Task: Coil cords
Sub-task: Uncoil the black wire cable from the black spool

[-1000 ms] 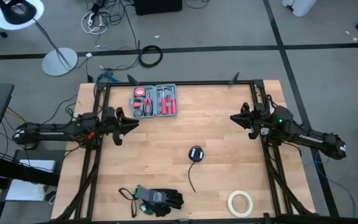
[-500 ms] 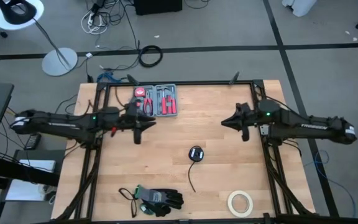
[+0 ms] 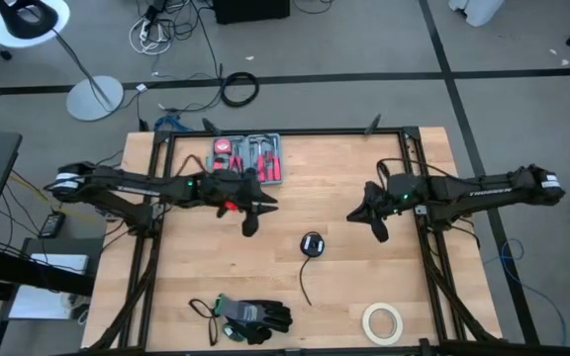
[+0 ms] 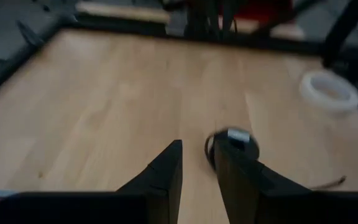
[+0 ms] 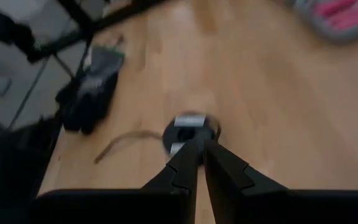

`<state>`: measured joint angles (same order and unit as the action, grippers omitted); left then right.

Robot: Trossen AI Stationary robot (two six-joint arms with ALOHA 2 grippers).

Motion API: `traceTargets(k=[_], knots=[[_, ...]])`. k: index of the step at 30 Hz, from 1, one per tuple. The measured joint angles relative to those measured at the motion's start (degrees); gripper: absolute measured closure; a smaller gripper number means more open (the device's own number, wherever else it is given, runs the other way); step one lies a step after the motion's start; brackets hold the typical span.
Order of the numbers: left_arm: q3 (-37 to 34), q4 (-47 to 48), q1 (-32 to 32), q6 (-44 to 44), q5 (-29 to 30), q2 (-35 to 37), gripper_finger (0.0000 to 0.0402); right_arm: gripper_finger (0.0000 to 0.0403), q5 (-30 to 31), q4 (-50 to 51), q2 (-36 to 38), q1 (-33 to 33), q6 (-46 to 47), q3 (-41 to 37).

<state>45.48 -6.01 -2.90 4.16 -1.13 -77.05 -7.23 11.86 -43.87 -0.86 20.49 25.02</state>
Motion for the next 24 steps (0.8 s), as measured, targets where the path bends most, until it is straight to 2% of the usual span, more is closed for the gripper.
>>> traceTargets(k=[6, 10, 15, 24], knots=[[2.4, 0.6, 0.3, -6.4, -4.4, -6.2, 0.0303, 0.0371, 2.8, -0.2, -4.2, -4.4, 5.1, 0.0], [5.1, 1.8, 2.2, -12.6, -4.7, -9.9, 0.0303, 0.0371, 8.1, -0.3, -6.9, -6.9, 8.8, 0.0], [8.6, 2.1, 5.2, -19.5, -1.9, -13.0, 0.0303, 0.0371, 9.4, -1.0, -8.6, -8.2, 17.0, 0.0], [14.7, 11.7, 8.3, -26.5, 2.0, -16.0, 0.0303, 0.0352, 9.2, -4.4, -9.5, -10.8, 20.3, 0.0]])
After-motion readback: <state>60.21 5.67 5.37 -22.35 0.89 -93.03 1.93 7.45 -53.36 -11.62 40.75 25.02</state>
